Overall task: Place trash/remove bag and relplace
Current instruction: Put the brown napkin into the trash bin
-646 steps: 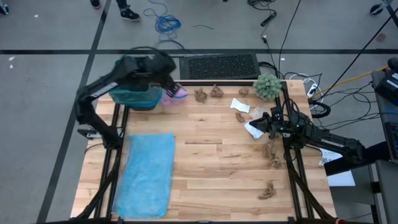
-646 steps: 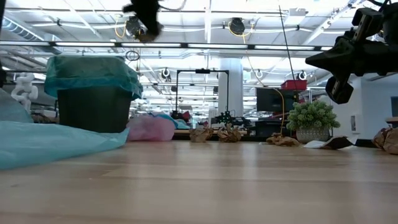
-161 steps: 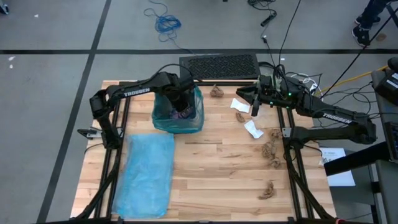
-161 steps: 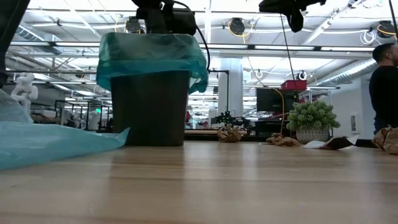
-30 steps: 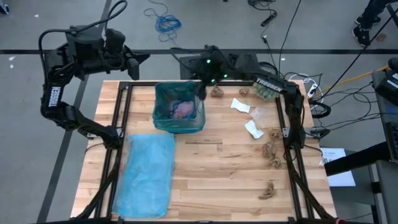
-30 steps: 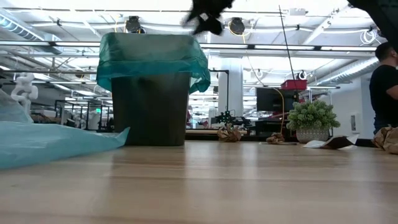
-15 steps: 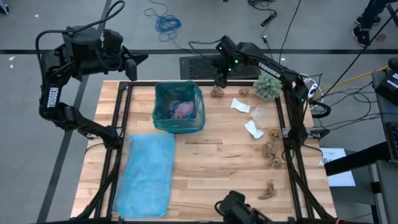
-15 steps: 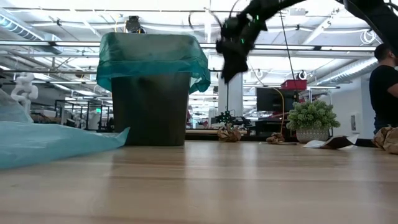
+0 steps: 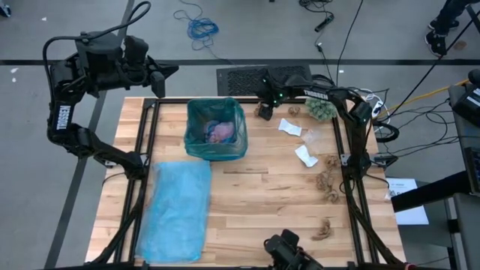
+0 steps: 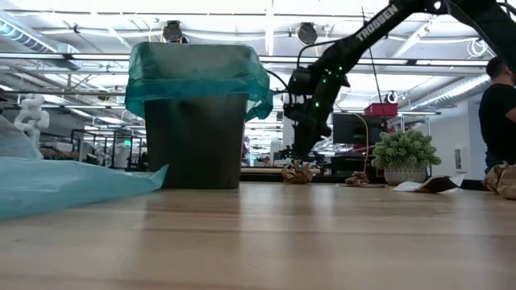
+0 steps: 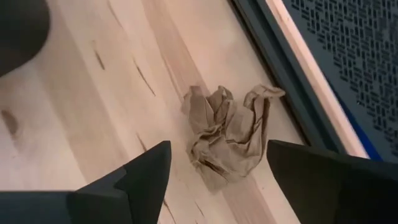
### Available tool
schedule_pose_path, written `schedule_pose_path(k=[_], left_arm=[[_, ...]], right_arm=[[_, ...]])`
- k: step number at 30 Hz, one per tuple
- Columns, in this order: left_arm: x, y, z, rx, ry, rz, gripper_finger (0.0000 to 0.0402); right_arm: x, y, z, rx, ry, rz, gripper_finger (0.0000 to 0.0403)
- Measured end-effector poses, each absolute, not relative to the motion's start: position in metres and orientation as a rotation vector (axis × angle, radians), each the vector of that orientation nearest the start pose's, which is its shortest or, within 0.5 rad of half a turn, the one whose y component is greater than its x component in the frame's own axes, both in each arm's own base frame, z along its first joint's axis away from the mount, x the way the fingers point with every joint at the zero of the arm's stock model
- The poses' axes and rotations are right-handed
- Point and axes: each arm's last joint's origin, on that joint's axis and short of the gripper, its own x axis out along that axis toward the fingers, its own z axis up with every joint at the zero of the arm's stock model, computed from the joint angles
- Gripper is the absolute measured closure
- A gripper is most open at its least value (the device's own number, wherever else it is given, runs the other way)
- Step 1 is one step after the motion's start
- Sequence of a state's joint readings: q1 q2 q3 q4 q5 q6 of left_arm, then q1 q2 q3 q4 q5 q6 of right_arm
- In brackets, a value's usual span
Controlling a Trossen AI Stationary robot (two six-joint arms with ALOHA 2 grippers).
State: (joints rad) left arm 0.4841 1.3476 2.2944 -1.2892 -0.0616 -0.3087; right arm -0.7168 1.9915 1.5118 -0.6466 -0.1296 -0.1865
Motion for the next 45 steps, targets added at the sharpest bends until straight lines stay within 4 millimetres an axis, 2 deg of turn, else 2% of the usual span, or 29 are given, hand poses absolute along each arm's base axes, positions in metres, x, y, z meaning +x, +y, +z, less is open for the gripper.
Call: schedule_pose_path(k=[6,12,16,19,22,25,30,34,37,40,43,45], left_arm=[[0.129,0.07,0.562,-0.371,0.254,0.59,0.0402],[0.129,0.07,0.562,-0.396,0.251,0.595,0.0402],[0.129,0.07,0.562,-0.397,0.253,0.596,0.0402],[0.129,0.07,0.562,-0.397,0.253,0.596,0.0402],[0.129,0.07,0.562,-0.397,0.253,0.597,0.0402],[0.129,0.07,0.562,-0.391,0.254,0.597,0.0402],[0.129,0.07,0.562,-0.385,0.251,0.615,0.0402],[0.129,0.071,0.562,-0.38,0.245,0.632,0.0402],[0.129,0.071,0.562,-0.375,0.243,0.645,0.0402],[0.13,0.072,0.562,-0.361,0.25,0.643,0.0401],[0.133,0.074,0.561,-0.36,0.256,0.645,0.0402],[0.134,0.074,0.562,-0.36,0.252,0.645,0.0402]], right_arm=[[0.314,-0.274,0.186,0.366,1.037,-0.477,0.0198],[0.315,-0.275,0.161,0.432,1.102,-0.455,0.0261],[0.314,-0.272,0.155,0.459,1.15,-0.438,0.0327],[0.31,-0.268,0.161,0.471,1.174,-0.43,0.0387],[0.305,-0.263,0.183,0.464,1.144,-0.429,0.0392],[0.3,-0.256,0.213,0.456,1.075,-0.426,0.0397],[0.29,-0.231,0.281,0.455,0.865,-0.387,0.0401],[0.288,-0.202,0.336,0.478,0.653,-0.263,0.0402],[0.295,-0.175,0.379,0.385,0.474,-0.128,0.0402],[0.308,-0.151,0.411,0.307,0.374,-0.037,0.0402],[0.327,-0.135,0.432,0.251,0.319,0.022,0.0403],[0.341,-0.128,0.438,0.233,0.324,0.044,0.0403]])
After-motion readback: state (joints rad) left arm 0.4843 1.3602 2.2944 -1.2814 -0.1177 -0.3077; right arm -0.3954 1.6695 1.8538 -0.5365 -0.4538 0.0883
